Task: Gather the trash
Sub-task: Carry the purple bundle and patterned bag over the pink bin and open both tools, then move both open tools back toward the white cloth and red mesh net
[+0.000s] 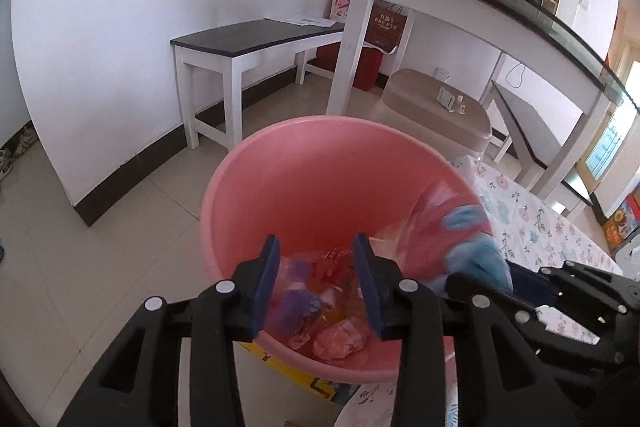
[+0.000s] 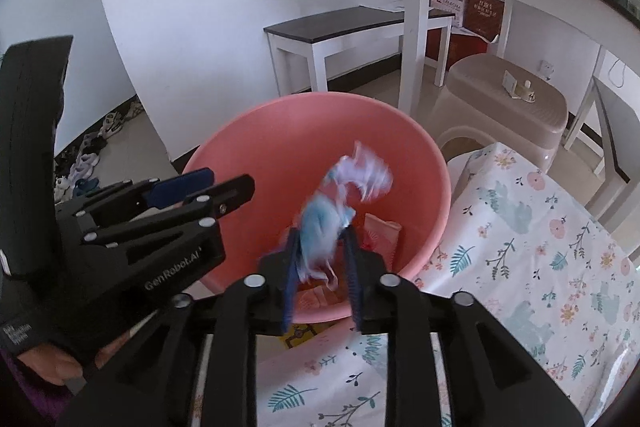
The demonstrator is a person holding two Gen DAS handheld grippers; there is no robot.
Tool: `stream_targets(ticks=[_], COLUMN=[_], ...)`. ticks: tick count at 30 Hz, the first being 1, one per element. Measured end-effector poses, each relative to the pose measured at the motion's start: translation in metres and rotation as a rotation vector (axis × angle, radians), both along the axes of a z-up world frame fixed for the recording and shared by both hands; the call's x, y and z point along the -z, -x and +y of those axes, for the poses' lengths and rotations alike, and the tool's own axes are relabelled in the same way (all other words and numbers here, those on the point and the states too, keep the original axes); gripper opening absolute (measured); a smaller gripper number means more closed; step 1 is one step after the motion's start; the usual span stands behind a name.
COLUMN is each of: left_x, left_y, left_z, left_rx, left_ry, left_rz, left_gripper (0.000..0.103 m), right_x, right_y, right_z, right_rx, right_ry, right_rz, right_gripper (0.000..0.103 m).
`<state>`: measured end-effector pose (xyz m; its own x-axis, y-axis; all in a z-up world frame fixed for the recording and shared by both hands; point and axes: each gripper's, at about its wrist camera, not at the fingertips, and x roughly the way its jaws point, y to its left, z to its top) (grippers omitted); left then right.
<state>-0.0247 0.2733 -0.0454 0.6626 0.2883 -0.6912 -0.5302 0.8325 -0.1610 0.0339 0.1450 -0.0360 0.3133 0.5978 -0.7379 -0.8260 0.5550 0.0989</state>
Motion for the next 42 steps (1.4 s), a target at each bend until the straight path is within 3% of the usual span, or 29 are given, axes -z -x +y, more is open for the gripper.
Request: stream_targets(ticks=[1,9,19,32,42], left_x=[-0.001,-0.016,-0.037,-0.041,-0.025], left_y=[0.001,0.01,0.013,-0.021,-0.065], left_z=[0.0,-0.009,-0.049,-0.163,-0.27], left_rx=[0.002,0.032,0.139,0.371,0.597], left_ry=[0.002,-0.001,-0.013,-0.007,0.008], left_rz=[-0.005,-0.058,-0.102,-0.069,0.008], left_gripper=[0.044,0.045,0.045,0.045,0.045], right_x=[-0.001,-0.012,-0.026,-0.024,-0.006], right_y=[0.0,0.0,0.01,0.02,0.006], right_z=[-0.001,-0.018,-0.085,-0.215,-0.334], right_rx=[0.003,0.039,0.174,0.434,0.691], right_ry=[-0.001,-0.036,-0.083,-0.051,-0.089], right_rz=[0.001,0.002,-0.029,-0.089,-0.02], right_gripper=[0.029,0.031,0.031,0.031,0.031])
